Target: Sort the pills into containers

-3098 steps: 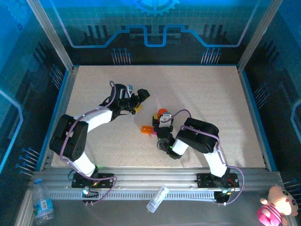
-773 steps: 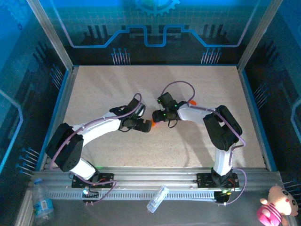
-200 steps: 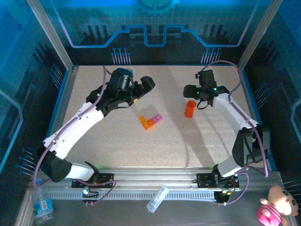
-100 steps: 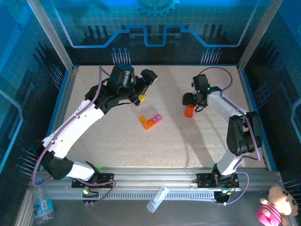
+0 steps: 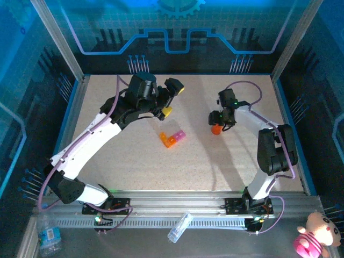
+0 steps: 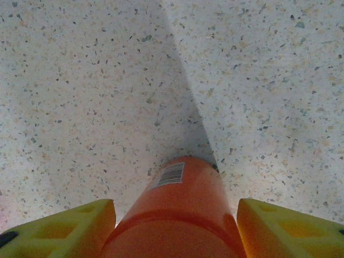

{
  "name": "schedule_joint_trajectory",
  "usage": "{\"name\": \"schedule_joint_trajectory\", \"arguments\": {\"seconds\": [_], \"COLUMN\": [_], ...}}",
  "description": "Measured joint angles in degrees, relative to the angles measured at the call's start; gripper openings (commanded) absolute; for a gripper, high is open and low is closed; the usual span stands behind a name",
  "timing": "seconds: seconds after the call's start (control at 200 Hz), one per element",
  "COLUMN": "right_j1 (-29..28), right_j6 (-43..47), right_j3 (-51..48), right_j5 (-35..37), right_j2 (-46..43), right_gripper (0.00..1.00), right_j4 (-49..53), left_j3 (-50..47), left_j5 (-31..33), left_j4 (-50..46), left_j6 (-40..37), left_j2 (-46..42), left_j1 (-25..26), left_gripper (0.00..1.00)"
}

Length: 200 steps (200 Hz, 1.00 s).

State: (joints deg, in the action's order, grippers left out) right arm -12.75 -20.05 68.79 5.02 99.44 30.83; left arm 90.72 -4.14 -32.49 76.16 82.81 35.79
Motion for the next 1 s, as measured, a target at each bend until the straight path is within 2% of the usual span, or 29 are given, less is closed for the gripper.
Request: {"name": "schedule_joint_trajectory", "arguments": {"seconds": [0.065,0.3,0.505,0.63,0.74,1.001], "right_j1": [-0.04,-0.11,-0.74,-1.49,-2.12,-2.32], "right_j6": [0.15,0.37,0.33,-0.26,-0.98,-4.28], "right_j3": [-0.37,-1.42,-1.62,-1.53,-0.04,3.58], "right_j5": [0.04,-0.79,-2.93,-5.75,-9.55,-25.18], "right_j2": [-0.24,-1.18,-2.08,-4.79,-7.06,-9.75], "right_gripper": [0.55,0.33,0.27,0.27,0.27,0.27], "right_j4": [-0.31,-1.03,-0.76,-0.61,-0.46,-4.96], "left_j3": [0.00,-3.23,-14.03,-20.39,-23.04,-28.44], "left_j5": [0.00,0.44,0.83,0.63,0.50,-3.56], "left_j4": [0.22,2.99,7.65,11.58,14.16,23.58], "left_j6": [-0.07,-1.68,-7.76,-15.54,-25.53,-51.76], "left_j2": [0.09,0.15,-0.09,-0.15,-0.17,-2.51], "left_j1": [0.02,-0.11,-3.06,-5.97,-7.15,-7.15], "left_gripper": [0.99,0.99,0.99,0.99,0.99,0.99]}}
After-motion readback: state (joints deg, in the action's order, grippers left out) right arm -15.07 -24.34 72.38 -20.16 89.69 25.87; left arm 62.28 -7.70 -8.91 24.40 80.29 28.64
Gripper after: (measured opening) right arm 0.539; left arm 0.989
